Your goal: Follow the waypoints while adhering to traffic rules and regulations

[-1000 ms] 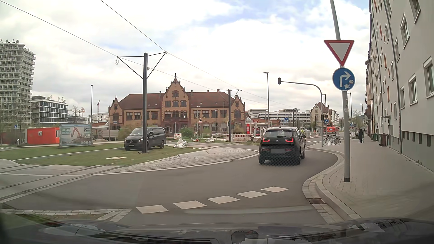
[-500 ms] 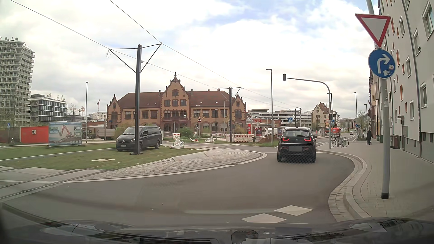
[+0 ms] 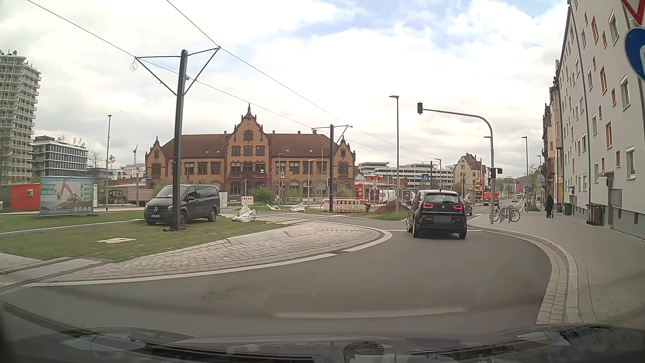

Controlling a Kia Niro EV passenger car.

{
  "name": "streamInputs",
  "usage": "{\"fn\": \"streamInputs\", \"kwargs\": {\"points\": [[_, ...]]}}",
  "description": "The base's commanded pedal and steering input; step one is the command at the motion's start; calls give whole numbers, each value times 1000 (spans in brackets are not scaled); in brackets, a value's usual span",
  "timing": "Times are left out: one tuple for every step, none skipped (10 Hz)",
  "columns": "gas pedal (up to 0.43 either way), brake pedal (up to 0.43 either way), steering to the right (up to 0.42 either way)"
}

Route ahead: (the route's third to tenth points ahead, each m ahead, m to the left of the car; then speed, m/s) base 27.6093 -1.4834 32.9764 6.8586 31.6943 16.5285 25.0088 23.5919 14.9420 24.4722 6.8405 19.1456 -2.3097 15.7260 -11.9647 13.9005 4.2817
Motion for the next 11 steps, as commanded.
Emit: {"fn": "streamInputs", "kwargs": {"points": [[118, 0, 155], [110, 0, 184], [87, 0, 210], [67, 0, 236], [47, 0, 258], [47, 0, 267], [47, 0, 273], [47, 0, 274], [47, 0, 272], [47, 0, 264], [47, 0, 237]]}}
